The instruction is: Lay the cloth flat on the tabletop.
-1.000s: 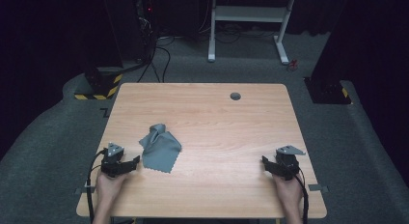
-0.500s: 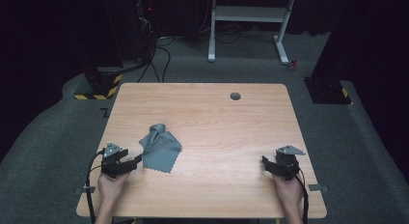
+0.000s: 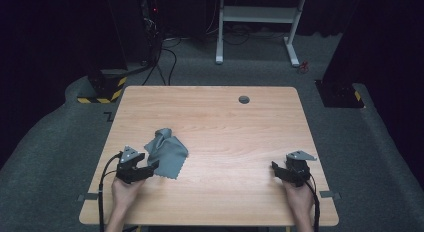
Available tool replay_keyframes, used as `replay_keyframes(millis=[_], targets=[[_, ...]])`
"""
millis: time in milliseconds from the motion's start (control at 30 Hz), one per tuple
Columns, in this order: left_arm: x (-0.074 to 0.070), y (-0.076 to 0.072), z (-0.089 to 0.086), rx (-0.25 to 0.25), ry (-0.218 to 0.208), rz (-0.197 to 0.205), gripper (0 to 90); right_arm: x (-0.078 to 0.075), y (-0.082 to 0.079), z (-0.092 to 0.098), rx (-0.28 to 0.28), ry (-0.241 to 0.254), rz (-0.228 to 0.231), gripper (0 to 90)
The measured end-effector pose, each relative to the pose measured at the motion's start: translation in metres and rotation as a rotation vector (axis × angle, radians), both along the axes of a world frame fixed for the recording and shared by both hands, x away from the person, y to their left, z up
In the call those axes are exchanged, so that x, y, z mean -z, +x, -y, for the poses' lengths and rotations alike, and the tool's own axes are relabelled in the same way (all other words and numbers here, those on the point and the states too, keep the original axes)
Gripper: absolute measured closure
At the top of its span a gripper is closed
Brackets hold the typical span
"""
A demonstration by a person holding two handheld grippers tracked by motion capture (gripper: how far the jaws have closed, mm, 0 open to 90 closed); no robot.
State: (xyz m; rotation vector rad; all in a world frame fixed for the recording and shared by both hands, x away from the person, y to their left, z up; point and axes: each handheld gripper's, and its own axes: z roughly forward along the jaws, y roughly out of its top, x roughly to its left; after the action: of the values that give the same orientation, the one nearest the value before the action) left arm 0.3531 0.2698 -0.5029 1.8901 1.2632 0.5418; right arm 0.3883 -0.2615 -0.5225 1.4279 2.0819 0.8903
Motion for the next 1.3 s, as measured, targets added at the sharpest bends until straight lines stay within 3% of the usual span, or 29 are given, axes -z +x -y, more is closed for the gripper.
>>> replay_keyframes(millis=[200, 433, 800, 1000, 1167, 1267, 1300], targets=[[0.005, 0.010, 0.014, 0.017, 0.019, -0.017, 29.7, 0.000, 0.000, 0.000, 0.000, 0.000, 0.000, 34.8], [0.015, 0.024, 0.020, -0.020, 0.010, -0.035, 27.8, 0.000, 0.000, 0.000, 0.000, 0.000, 0.000, 34.9], [0.020, 0.049, 0.036, -0.061, 0.105, -0.054, 25.9, 0.000, 0.000, 0.000, 0.001, 0.000, 0.000, 34.9], [0.022, 0.055, 0.038, -0.072, 0.102, -0.057, 28.6, 0.000, 0.000, 0.000, 0.001, 0.000, 0.000, 34.9], [0.020, 0.055, 0.040, -0.043, 0.104, -0.040, 53.5, 0.000, 0.000, 0.000, 0.000, 0.000, 0.000, 34.9], [0.018, 0.057, 0.042, -0.025, 0.106, -0.044, 71.8, 0.000, 0.000, 0.000, 0.000, 0.000, 0.001, 34.9], [0.018, 0.058, 0.043, -0.020, 0.111, -0.048, 82.0, 0.000, 0.000, 0.000, 0.000, 0.000, 0.000, 34.9]])
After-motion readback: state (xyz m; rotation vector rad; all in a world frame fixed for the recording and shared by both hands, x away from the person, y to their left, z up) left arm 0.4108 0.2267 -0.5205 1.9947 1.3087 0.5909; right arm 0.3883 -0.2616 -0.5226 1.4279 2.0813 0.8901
